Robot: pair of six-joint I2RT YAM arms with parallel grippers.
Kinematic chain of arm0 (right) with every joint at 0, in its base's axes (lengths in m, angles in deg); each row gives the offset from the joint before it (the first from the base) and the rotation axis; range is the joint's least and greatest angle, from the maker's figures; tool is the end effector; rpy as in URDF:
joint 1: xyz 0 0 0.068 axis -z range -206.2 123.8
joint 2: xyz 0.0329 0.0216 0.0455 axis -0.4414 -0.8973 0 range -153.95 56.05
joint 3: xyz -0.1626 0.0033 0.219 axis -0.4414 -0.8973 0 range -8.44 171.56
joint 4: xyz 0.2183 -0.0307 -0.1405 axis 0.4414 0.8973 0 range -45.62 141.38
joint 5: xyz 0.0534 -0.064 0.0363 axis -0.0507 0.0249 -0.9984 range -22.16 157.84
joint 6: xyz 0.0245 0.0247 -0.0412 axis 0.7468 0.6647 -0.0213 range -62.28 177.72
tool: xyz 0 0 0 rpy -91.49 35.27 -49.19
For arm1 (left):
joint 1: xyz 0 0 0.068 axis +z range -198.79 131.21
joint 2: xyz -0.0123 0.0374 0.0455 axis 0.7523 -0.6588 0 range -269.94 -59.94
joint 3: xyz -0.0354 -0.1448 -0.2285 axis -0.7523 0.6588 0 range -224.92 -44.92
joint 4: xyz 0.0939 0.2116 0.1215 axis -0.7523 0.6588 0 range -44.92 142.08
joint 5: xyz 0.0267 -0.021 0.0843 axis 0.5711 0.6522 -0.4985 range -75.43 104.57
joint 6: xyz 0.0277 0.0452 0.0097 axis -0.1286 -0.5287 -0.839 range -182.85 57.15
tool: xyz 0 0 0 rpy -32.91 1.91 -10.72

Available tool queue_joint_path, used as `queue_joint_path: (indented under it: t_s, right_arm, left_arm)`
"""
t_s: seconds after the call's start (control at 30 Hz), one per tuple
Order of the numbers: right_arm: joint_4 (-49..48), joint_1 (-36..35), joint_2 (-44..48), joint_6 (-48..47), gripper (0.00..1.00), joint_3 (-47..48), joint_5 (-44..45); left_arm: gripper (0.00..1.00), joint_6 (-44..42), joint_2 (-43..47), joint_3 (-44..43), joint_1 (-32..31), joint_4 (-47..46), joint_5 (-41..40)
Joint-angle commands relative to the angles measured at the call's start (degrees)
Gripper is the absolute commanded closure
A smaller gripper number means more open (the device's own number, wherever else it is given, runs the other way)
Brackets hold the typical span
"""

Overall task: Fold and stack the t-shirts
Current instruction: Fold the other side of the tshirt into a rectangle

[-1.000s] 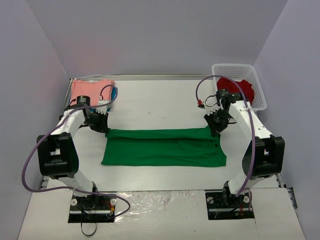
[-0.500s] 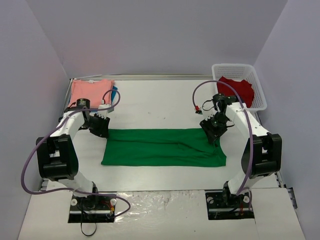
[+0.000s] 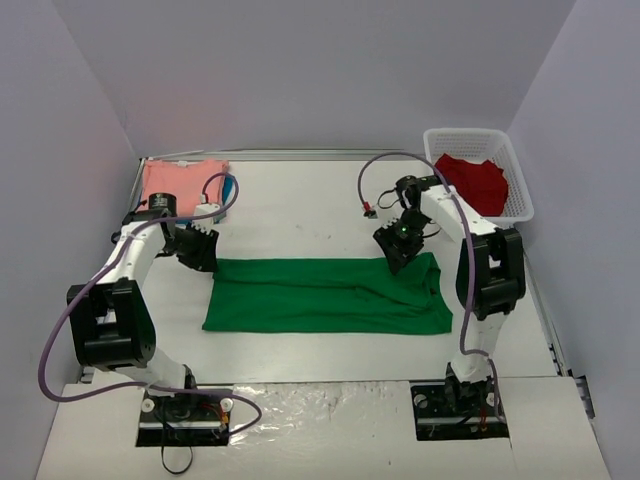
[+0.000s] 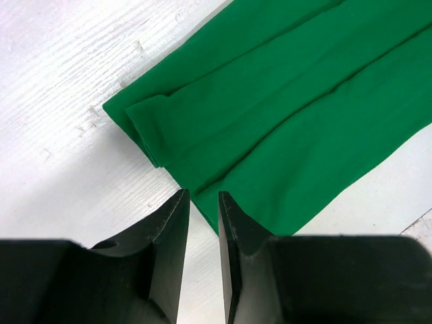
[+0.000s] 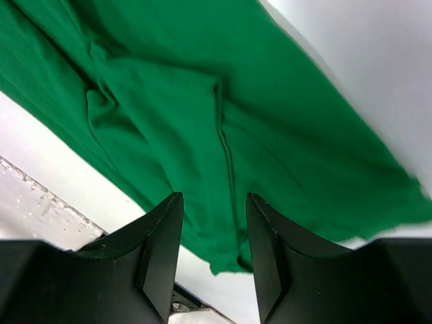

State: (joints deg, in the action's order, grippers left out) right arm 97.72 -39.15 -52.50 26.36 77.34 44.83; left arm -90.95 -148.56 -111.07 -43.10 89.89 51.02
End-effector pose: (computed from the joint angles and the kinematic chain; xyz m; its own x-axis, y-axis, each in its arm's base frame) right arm 0.3660 0.0986 0.2206 -0.6529 -0.6418 -0.4024 -0.7466 0.6348 0.1990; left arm 0.3033 0.0089 0.2447 -0.7398 0.3069 -0.5988 0.5633 0.7692 -0.3017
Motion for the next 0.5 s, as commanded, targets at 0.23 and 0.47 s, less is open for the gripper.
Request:
queue_joint_path:
  t_s: [0.23, 0.47]
  right_arm:
    - [2.1, -3.5, -12.3, -2.1, 0.59, 7.3, -4.1]
    - [2.4, -3.8, -14.3, -2.8, 0.64, 9.8, -3.5]
  left_arm:
    - [0.77, 1.1, 3.8, 0.3, 0.5, 1.7, 0.6]
    - [0.77, 2.3, 3.4, 0.4, 0.5, 0.4, 0.2]
